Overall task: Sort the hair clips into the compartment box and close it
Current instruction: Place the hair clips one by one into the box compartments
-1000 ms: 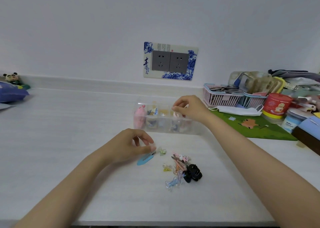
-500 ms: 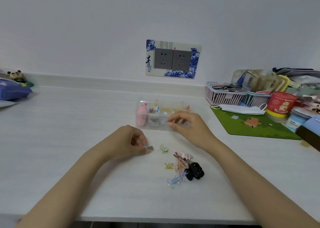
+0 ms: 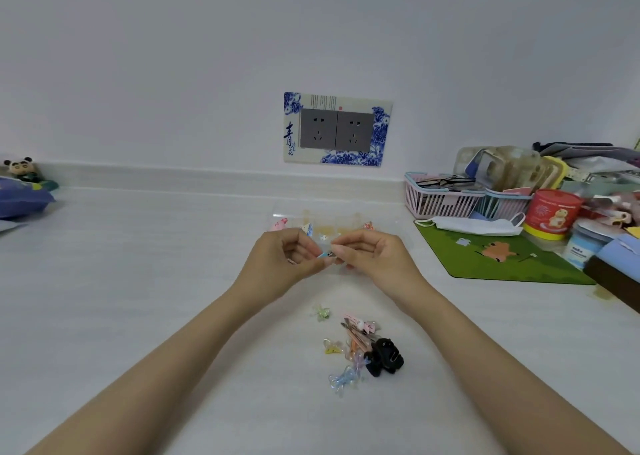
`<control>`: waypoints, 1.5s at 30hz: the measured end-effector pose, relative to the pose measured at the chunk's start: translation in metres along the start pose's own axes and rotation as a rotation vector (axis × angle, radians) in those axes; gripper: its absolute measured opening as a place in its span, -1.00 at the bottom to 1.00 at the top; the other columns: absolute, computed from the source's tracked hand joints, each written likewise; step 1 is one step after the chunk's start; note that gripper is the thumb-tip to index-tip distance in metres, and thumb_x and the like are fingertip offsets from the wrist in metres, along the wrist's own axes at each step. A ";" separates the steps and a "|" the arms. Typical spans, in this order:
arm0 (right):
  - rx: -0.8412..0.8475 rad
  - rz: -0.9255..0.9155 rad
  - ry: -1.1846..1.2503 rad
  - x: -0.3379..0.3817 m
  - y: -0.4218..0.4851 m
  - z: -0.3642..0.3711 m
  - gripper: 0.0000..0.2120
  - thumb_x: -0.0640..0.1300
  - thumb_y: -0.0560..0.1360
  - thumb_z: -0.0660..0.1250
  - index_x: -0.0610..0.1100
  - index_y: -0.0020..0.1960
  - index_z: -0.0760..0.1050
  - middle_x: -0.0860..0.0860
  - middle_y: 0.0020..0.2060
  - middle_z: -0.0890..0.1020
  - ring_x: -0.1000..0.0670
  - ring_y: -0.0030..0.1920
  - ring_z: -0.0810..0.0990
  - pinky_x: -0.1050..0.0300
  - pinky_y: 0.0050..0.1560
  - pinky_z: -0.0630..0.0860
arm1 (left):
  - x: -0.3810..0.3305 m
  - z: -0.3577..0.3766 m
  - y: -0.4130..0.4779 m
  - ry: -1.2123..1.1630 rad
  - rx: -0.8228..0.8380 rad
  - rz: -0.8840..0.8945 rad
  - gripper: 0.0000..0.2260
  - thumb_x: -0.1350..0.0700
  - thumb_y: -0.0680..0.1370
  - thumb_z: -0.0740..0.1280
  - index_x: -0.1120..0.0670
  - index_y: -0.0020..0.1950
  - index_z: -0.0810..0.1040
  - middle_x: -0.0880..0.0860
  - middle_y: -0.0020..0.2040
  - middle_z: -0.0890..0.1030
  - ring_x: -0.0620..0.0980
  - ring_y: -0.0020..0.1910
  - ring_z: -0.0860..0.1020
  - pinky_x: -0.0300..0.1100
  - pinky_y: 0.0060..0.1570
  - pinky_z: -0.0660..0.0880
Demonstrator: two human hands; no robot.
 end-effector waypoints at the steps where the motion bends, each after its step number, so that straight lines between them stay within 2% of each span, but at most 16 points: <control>1: -0.038 -0.011 -0.025 0.004 0.004 -0.007 -0.92 -0.29 0.41 0.42 -0.15 -0.12 0.60 -0.04 -0.25 0.67 0.14 -0.29 0.64 0.31 -0.21 0.57 | 0.002 0.002 0.002 -0.015 -0.011 0.000 -0.85 0.13 0.35 0.52 0.13 -0.18 0.61 0.00 -0.30 0.62 -0.13 -0.37 0.53 -0.28 -0.26 0.53; 4: -0.178 -0.063 -0.129 0.018 0.023 -0.038 -0.89 -0.28 0.41 0.42 -0.10 -0.19 0.56 -0.05 -0.27 0.65 0.15 -0.34 0.62 0.33 -0.23 0.56 | 0.011 0.004 0.002 0.039 -0.007 0.019 -0.80 0.09 0.38 0.49 0.03 -0.03 0.60 -0.05 -0.12 0.66 -0.13 -0.20 0.59 -0.24 -0.12 0.55; 8: -0.220 -0.093 -0.375 0.024 0.057 -0.069 -0.92 -0.25 0.42 0.43 -0.10 -0.18 0.56 0.00 -0.25 0.65 0.03 -0.22 0.62 0.22 -0.12 0.57 | 0.016 0.007 -0.001 0.183 0.051 0.081 -0.78 0.04 0.43 0.45 -0.07 0.05 0.56 -0.11 -0.06 0.63 -0.11 -0.06 0.56 -0.30 -0.04 0.48; 10: -0.159 -0.067 -0.505 0.018 0.070 -0.070 -0.95 -0.23 0.42 0.44 -0.13 -0.16 0.58 0.01 -0.25 0.65 0.06 -0.23 0.61 0.23 -0.12 0.55 | 0.015 0.006 -0.001 0.215 0.050 0.092 -0.79 0.02 0.44 0.44 -0.11 0.05 0.54 -0.14 -0.06 0.62 -0.12 -0.05 0.54 -0.33 -0.04 0.45; 13: 0.048 0.024 -0.663 -0.002 0.079 -0.050 -0.94 -0.18 0.42 0.44 -0.15 -0.12 0.59 -0.02 -0.24 0.68 0.18 -0.31 0.60 0.29 -0.18 0.49 | 0.015 0.010 -0.001 0.244 0.073 0.089 -0.81 0.00 0.44 0.43 -0.10 0.03 0.56 -0.13 -0.06 0.62 -0.17 -0.04 0.52 -0.41 -0.07 0.41; 15: 0.100 0.026 -0.763 -0.011 0.080 -0.041 -0.90 -0.14 0.43 0.43 -0.12 -0.06 0.61 -0.01 -0.16 0.68 0.17 -0.19 0.61 0.28 -0.14 0.46 | 0.014 0.017 -0.004 0.263 0.124 0.087 -0.82 -0.02 0.44 0.43 -0.09 0.02 0.58 -0.14 -0.05 0.61 -0.25 -0.04 0.49 -0.49 -0.07 0.36; 17: 0.044 -0.008 -0.808 -0.012 0.077 -0.041 -0.87 -0.10 0.46 0.40 -0.06 0.00 0.59 0.01 -0.04 0.65 0.05 -0.07 0.61 0.29 -0.11 0.47 | 0.012 0.025 -0.009 0.273 0.183 0.092 -0.82 -0.04 0.44 0.42 -0.10 0.03 0.59 -0.20 -0.03 0.61 -0.32 -0.01 0.47 -0.52 -0.04 0.33; 19: -0.014 -0.045 -0.774 -0.006 0.067 -0.042 -0.88 -0.08 0.48 0.37 0.00 0.02 0.57 0.05 -0.01 0.62 0.02 -0.08 0.61 0.45 -0.16 0.41 | 0.010 0.033 -0.013 0.265 0.247 0.088 -0.81 -0.04 0.44 0.41 -0.10 0.04 0.61 -0.24 -0.02 0.61 -0.33 0.03 0.46 -0.53 0.00 0.32; 21: -0.036 -0.111 -0.692 0.006 0.051 -0.040 -0.90 -0.11 0.47 0.38 0.02 -0.02 0.58 0.09 -0.08 0.63 0.06 -0.11 0.58 0.54 -0.16 0.36 | 0.010 0.041 -0.017 0.259 0.318 0.079 -0.81 -0.06 0.44 0.41 -0.09 0.03 0.63 -0.25 -0.02 0.62 -0.33 0.05 0.48 -0.54 0.02 0.31; 25: 0.122 -0.090 -0.530 0.005 0.013 -0.027 -0.95 -0.16 0.45 0.41 -0.06 -0.09 0.61 0.07 -0.16 0.66 0.11 -0.18 0.54 0.36 -0.18 0.38 | 0.010 0.053 -0.024 0.294 0.418 0.079 -0.77 -0.13 0.40 0.41 -0.09 0.00 0.66 -0.22 -0.04 0.61 -0.30 0.04 0.52 -0.46 0.07 0.38; 27: 0.207 -0.024 -0.499 -0.008 -0.001 -0.027 -0.94 -0.13 0.45 0.42 -0.09 -0.09 0.63 0.00 -0.13 0.68 0.14 -0.17 0.54 0.30 -0.14 0.41 | 0.007 0.059 -0.026 0.321 0.448 0.095 -0.78 -0.11 0.39 0.44 -0.09 -0.02 0.68 -0.22 -0.07 0.59 -0.30 0.05 0.49 -0.52 0.02 0.34; 30: 0.227 0.025 -0.482 -0.018 -0.009 -0.034 -0.92 -0.12 0.44 0.43 -0.10 -0.08 0.63 -0.06 -0.09 0.68 0.16 -0.17 0.55 0.30 -0.11 0.42 | -0.002 0.067 -0.029 0.325 0.486 0.150 -0.81 -0.03 0.40 0.46 -0.02 -0.03 0.70 -0.24 -0.14 0.57 -0.29 0.08 0.44 -0.52 -0.02 0.34; 33: 0.231 0.049 -0.445 -0.018 -0.011 -0.035 -0.90 -0.14 0.43 0.43 -0.13 -0.07 0.63 -0.10 -0.10 0.68 0.15 -0.17 0.55 0.31 -0.10 0.43 | 0.000 0.072 -0.031 0.332 0.502 0.151 -0.84 -0.03 0.40 0.47 -0.03 -0.06 0.70 -0.19 -0.14 0.59 -0.24 0.08 0.44 -0.41 0.00 0.39; 36: 0.281 0.079 -0.428 -0.019 -0.015 -0.027 -0.91 -0.18 0.43 0.44 -0.16 -0.07 0.62 -0.06 -0.15 0.67 0.15 -0.18 0.55 0.39 -0.16 0.43 | 0.010 0.071 -0.030 0.352 0.486 0.103 -0.89 -0.08 0.39 0.47 -0.11 -0.13 0.67 -0.15 -0.09 0.61 -0.21 0.05 0.46 -0.34 0.05 0.38; 40: 0.353 0.155 -0.392 -0.028 -0.022 -0.016 -0.87 -0.17 0.47 0.39 -0.21 -0.03 0.63 0.00 -0.19 0.67 0.12 -0.18 0.60 0.37 -0.15 0.47 | 0.014 0.056 -0.023 0.241 0.345 0.009 -0.93 -0.03 0.39 0.47 -0.07 -0.21 0.68 -0.06 -0.16 0.69 -0.24 -0.14 0.52 -0.47 -0.16 0.33; 45: 0.256 0.165 -0.221 -0.023 -0.019 -0.014 -0.86 -0.17 0.47 0.38 -0.17 0.01 0.63 0.05 -0.27 0.70 0.07 -0.20 0.67 0.28 -0.21 0.54 | 0.020 0.036 -0.016 0.152 0.165 -0.058 -0.91 -0.03 0.40 0.46 -0.03 -0.22 0.70 0.00 -0.24 0.68 -0.25 -0.33 0.46 -0.45 -0.31 0.31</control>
Point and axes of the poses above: each hand's wrist, its own y-axis towards the middle knuckle, its own z-axis out of the palm, x = y × z, the point moved 10 cm from there along y, towards the middle knuckle
